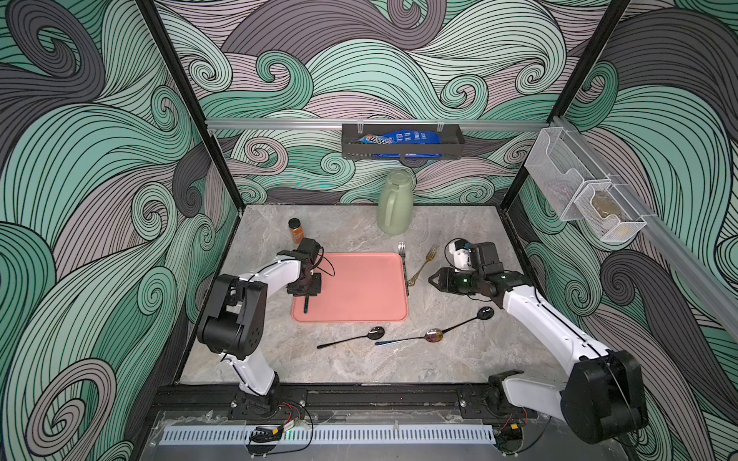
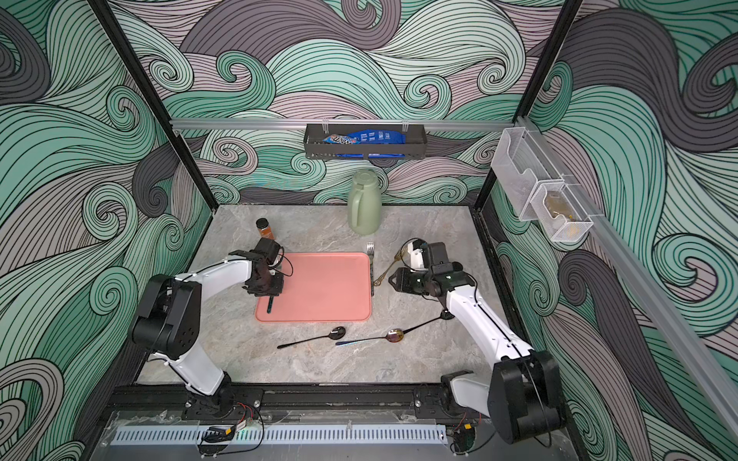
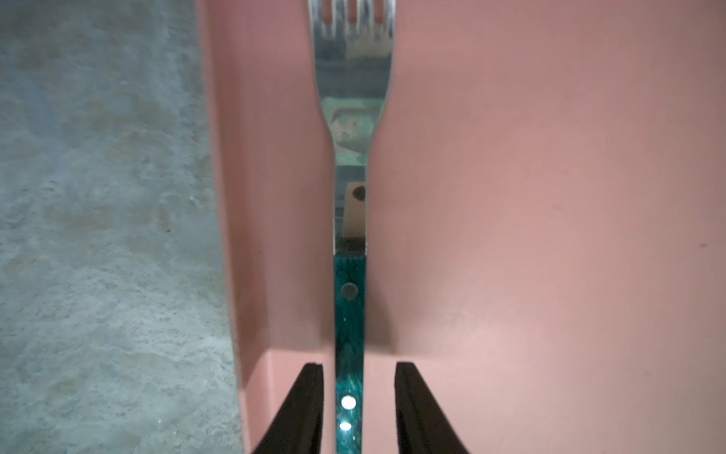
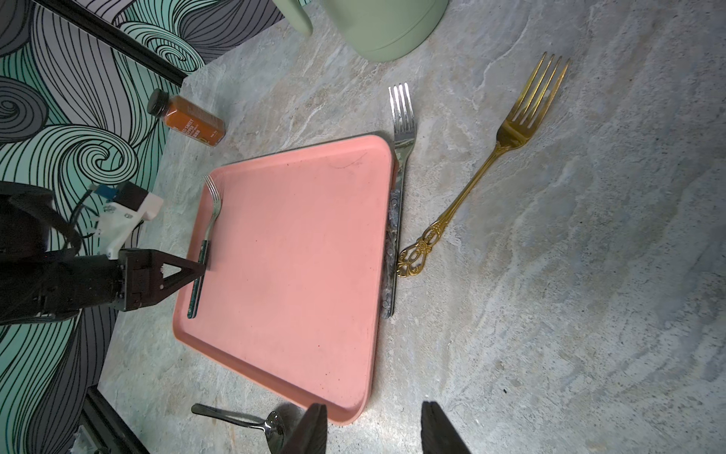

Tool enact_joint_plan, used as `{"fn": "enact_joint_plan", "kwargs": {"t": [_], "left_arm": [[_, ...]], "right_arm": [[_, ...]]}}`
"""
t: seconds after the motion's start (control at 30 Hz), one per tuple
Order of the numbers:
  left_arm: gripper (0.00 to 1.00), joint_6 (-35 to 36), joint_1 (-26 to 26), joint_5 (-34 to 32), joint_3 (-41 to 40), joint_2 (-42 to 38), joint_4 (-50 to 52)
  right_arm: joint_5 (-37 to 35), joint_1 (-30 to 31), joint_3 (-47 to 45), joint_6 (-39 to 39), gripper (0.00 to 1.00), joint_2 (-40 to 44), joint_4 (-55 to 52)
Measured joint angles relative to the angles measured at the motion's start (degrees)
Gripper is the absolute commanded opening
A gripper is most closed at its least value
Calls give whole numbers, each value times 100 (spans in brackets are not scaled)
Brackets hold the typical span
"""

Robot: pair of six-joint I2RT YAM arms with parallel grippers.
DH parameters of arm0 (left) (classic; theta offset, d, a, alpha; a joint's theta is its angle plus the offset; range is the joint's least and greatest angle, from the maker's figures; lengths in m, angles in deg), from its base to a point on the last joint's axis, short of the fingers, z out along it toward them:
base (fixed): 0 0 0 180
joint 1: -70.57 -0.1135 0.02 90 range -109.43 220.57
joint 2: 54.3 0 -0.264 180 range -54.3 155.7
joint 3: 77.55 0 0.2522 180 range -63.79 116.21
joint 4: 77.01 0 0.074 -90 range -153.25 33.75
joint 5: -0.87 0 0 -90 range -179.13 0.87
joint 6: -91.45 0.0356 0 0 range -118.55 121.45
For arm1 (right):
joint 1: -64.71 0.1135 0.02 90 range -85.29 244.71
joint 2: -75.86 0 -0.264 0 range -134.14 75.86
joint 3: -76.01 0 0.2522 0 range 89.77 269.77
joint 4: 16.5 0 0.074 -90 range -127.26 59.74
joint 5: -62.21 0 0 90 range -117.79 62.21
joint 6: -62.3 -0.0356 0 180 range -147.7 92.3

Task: Set the spoon and fork side by side
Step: Move the fork from the tray, then pick up the spoon from the center of the board.

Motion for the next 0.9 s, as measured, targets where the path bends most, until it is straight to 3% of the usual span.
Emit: {"fn": "enact_joint_plan", "kwargs": {"t": [0.2,0.3,0.43,0.67,0.9], "left_arm": [[37,-527,295,118,0,-1093,39],[37,-715,723,328,-17,-1589,-48],[35,-925,1467,474,-74,-2175,-271],[38,-1167,2343,496,-326,-2485,-544],[40,-1211,2522,483,-782,-2662,-590]], "right_arm": [[-81,-20,74,-68,48,-39,-72],[-234,-22,81,-125,56,-37,-205],[-557,-63,-11,-184,60,-15,-354],[-1073,-162,-463,-472,70,20,-542],[-1196,-208,-695,-844,70,-20,-339]]}}
